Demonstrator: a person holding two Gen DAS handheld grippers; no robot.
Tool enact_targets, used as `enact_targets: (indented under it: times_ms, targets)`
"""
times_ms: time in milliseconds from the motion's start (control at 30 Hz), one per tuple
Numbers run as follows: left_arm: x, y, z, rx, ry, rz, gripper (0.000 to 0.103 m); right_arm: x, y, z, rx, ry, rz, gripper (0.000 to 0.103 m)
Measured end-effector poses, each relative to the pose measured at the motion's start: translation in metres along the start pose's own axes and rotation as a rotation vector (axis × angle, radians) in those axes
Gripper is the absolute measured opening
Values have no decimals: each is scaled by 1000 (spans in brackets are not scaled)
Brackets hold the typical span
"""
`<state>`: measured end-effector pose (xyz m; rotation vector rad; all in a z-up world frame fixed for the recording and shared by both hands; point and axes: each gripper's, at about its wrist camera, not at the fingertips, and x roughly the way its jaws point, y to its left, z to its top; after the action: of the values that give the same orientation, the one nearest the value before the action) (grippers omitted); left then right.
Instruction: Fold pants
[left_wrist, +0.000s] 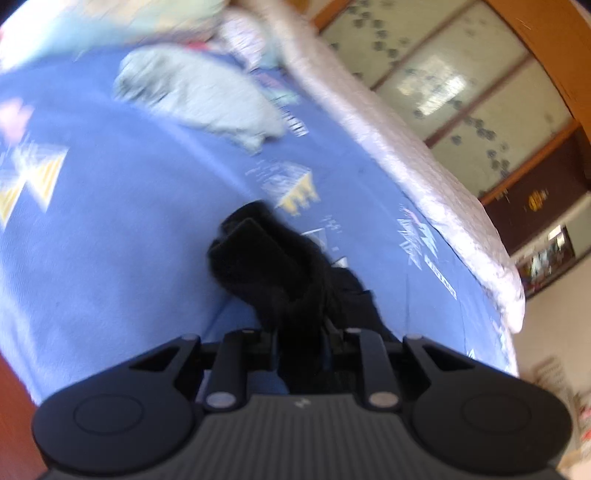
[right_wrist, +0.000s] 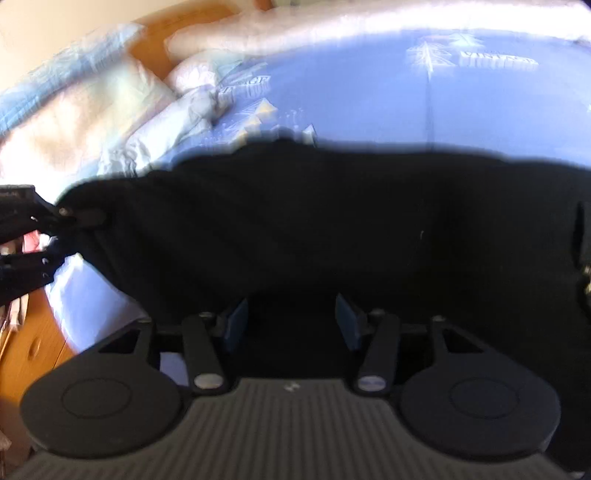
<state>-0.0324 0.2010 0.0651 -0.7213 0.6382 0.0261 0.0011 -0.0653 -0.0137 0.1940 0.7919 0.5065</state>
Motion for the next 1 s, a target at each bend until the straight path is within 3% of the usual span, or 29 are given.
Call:
enact_targets:
  times_ms: [133, 333, 500, 633, 767, 833, 1000]
  targets:
    - [-2, -56, -3, 171, -32, -33, 18, -25, -21, 3, 133, -30, 104, 55]
    - [10, -155, -48, 485, -18, -138, 19, -93, -79, -11, 288, -204, 22, 56]
    - [41, -202, -127, 723, 112, -205, 27, -155, -137, -37, 486, -349, -69, 57]
    - [69, -204, -177, 857, 277, -147, 32, -164, -155, -44, 520, -357, -82, 57]
    - [48, -187, -171, 865, 280, -192, 41, -159, -156, -42, 504, -342, -41, 58]
    - [32, -175, -155, 815, 255, -208, 57, -160, -157, -43, 492, -339, -20, 62]
    - [14, -145, -111, 646, 209, -212, 60, -149, -141, -32, 460, -296, 24, 73]
